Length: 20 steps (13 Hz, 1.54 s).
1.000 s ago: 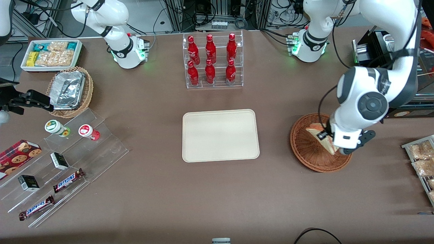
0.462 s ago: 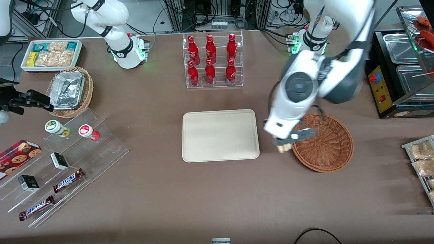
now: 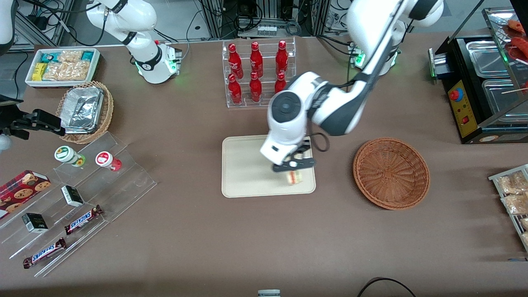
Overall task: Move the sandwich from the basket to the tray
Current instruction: 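Lift the sandwich and carry it over the cream tray, then lower the sandwich onto the tray and open the left gripper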
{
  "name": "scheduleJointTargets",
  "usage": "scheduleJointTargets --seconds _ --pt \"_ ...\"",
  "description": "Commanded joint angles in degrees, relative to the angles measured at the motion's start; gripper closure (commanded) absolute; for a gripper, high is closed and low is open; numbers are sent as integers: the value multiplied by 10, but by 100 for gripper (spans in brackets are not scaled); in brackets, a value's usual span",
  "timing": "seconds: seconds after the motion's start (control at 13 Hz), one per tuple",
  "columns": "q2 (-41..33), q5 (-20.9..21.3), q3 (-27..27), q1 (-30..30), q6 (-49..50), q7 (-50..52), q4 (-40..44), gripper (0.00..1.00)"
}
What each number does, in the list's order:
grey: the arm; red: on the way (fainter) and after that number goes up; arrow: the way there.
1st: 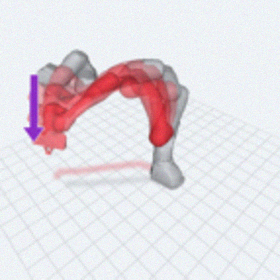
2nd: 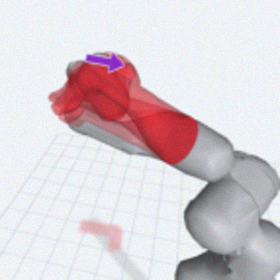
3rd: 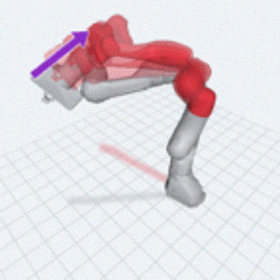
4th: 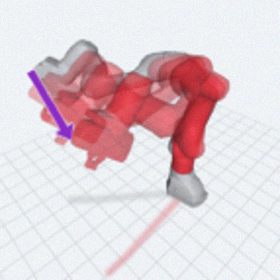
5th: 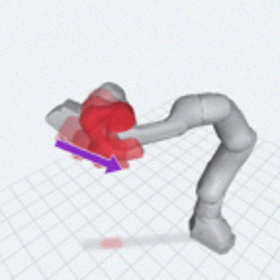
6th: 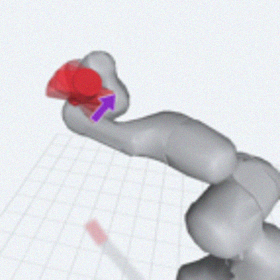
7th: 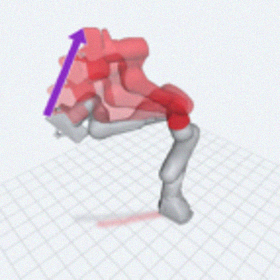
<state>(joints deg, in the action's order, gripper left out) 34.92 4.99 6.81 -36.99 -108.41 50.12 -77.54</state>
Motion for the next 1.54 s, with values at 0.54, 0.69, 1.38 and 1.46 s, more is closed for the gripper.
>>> scheduleJointTargets --seconds 0.54,0.69,1.38,1.46 --pt "103 31 -9 -84 -67 8 20 100" --pt "109 31 -9 -85 -91 10 12 100" --pt "55 22 -14 -64 -35 15 6 0" --pt "24 20 -15 -50 -10 15 6 0"
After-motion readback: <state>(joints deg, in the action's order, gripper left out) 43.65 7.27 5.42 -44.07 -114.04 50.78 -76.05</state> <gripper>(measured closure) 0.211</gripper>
